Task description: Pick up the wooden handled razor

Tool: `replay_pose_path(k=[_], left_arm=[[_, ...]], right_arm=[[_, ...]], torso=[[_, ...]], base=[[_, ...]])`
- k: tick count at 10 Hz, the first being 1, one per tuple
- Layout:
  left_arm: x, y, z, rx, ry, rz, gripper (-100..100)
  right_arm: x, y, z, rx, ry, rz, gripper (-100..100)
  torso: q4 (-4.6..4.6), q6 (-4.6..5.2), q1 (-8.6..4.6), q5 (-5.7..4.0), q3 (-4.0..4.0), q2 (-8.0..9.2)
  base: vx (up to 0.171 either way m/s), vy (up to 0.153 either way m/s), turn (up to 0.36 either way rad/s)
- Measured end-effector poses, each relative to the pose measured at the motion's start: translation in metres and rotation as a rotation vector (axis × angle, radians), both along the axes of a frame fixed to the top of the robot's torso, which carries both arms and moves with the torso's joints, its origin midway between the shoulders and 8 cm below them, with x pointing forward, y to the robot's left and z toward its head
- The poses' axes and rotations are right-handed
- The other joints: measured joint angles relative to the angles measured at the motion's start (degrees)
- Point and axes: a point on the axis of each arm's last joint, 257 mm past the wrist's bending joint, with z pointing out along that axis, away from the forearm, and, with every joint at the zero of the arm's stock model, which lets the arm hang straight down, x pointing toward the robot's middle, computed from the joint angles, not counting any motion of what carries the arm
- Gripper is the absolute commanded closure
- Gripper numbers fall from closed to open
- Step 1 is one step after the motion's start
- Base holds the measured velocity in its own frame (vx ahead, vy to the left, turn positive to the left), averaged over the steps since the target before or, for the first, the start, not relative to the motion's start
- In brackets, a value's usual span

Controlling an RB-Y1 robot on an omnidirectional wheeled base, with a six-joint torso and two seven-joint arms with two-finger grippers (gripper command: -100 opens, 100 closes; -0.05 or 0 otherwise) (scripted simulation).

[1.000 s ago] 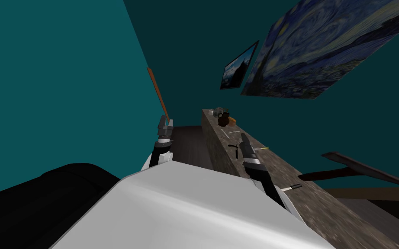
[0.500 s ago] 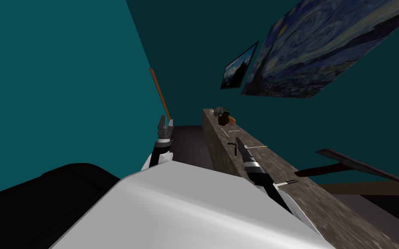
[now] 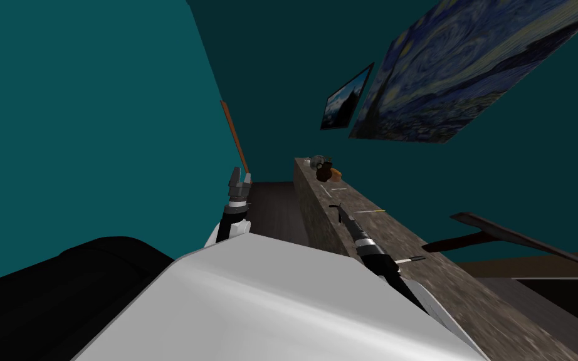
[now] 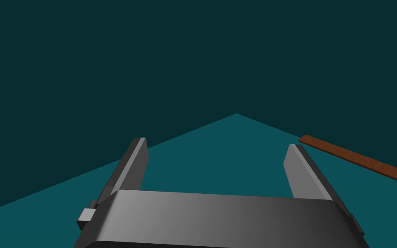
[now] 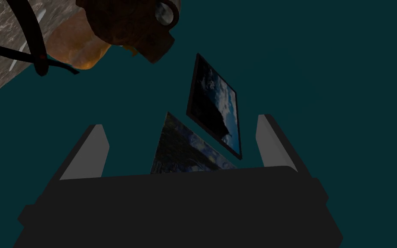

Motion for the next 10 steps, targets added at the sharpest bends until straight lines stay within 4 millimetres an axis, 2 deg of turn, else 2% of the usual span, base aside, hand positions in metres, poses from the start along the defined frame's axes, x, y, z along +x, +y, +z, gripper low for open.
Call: replay_pose_path(k=[3, 10], left_arm=[[0.000, 0.000, 0.000, 0.000, 0.000, 0.000, 0], [0.000, 0.000, 0.000, 0.000, 0.000, 0.000, 0]], right_arm=[[-0.012, -0.009, -0.030, -0.121, 0.109, 0.013, -100], [-0.030, -0.034, -0.076, -0.312, 0.293, 0.042, -100]], torso=[[0.00, -0.01, -0.05, -0.01, 0.01, 0.03], [-0.04, 0.00, -0.03, -0.01, -0.10, -0.18]], base=[[-0.050, -0.016, 0.053], [-0.014, -0.012, 0.063]])
